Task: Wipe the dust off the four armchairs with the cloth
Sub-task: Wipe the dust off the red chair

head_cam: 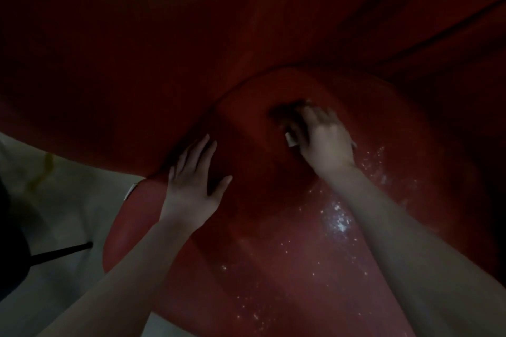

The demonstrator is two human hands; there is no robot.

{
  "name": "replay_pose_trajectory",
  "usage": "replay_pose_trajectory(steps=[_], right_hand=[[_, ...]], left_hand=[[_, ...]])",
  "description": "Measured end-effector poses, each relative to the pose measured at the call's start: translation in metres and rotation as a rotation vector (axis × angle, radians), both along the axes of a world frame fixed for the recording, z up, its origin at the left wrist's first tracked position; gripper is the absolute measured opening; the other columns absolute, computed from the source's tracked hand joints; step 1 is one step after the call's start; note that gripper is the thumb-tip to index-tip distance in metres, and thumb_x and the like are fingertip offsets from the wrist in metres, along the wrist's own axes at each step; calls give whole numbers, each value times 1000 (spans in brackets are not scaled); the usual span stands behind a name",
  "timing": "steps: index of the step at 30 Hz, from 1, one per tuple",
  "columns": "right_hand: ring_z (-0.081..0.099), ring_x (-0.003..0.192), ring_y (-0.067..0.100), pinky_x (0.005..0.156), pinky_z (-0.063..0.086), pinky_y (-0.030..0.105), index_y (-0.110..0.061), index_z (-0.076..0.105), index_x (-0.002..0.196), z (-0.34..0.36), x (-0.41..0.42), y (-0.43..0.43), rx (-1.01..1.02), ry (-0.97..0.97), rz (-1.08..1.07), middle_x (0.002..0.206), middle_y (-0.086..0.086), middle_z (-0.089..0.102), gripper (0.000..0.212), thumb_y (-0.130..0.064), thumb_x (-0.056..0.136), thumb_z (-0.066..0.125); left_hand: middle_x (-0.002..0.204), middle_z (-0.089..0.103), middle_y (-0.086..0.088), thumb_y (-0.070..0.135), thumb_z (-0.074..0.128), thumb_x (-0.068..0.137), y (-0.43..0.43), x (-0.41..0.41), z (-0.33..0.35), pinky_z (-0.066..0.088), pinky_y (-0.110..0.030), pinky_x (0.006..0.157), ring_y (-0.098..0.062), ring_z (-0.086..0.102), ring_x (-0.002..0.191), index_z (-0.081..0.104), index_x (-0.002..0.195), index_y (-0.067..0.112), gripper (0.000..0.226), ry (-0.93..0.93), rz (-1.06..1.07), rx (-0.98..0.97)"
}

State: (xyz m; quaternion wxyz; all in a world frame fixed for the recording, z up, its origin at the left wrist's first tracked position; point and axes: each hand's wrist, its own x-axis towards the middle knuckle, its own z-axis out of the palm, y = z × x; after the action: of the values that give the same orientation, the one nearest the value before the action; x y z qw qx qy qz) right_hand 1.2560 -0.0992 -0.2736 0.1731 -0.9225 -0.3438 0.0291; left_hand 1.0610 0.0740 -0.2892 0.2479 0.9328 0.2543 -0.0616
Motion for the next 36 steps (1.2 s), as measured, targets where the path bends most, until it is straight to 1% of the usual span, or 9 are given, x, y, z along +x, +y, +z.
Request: replay_pose_trajectory(steps=[2,4,11,13,18,20,28,33,36], right_hand=[[57,103,43,81,51,48,0,60,118,-3,12,3,20,39,-209,114,21,64,32,-16,90,63],[56,105,43,85,48,47,-1,61,117,-7,4,13,36,46,-203,118,23,62,30,-15,91,61],[62,98,28,81,56,38,-9,66,117,3,-36,-41,85,143,344,112,6,67,30,-21,91,55],[63,99,30,81,57,40,-7,66,116,1,-25,-64,73,92,230,111,7,68,29,-17,89,60],[57,98,44,82,46,46,3,62,113,-5,31,-59,101,57,-365,107,24,64,24,-4,90,60],[53,106,44,87,42,47,4,59,116,-6,44,-33,54,108,-416,112,25,61,28,-5,89,59],[57,103,28,86,50,39,-9,65,117,-2,12,-52,111,156,117,111,7,65,27,-12,91,64],[58,100,43,88,45,44,-1,64,116,-8,46,-90,113,48,-336,109,22,64,28,-11,91,57],[54,113,44,94,42,46,2,56,126,-6,88,-87,63,137,-691,121,26,58,33,-14,97,55]], left_hand=[[161,24,7,56,44,90,-3,2,3,18,-51,118,-21,20,147,32,153,19,74,-11,20,12],[159,29,3,55,41,92,-6,7,5,20,-52,116,-25,25,145,34,152,17,72,-16,46,30],[158,31,1,60,30,92,-17,44,7,29,-55,113,-26,31,143,35,151,15,75,-40,-82,54],[159,29,2,62,29,91,-19,54,7,28,-54,114,-24,29,144,34,151,15,76,-46,-120,49],[162,22,6,56,36,93,-24,71,6,20,-51,118,-17,19,148,30,154,18,72,-32,-131,45],[161,23,6,55,37,93,-25,76,5,21,-51,118,-16,19,148,31,153,17,71,-40,-135,49],[160,24,8,54,38,94,-31,100,8,24,-52,117,-14,17,148,32,153,19,69,-47,-182,52],[159,27,9,56,39,93,-33,108,5,26,-53,116,-14,21,146,37,150,21,68,-45,-170,41],[157,32,9,55,43,92,-32,109,3,29,-54,114,-15,25,144,41,148,20,66,-61,-169,46]])
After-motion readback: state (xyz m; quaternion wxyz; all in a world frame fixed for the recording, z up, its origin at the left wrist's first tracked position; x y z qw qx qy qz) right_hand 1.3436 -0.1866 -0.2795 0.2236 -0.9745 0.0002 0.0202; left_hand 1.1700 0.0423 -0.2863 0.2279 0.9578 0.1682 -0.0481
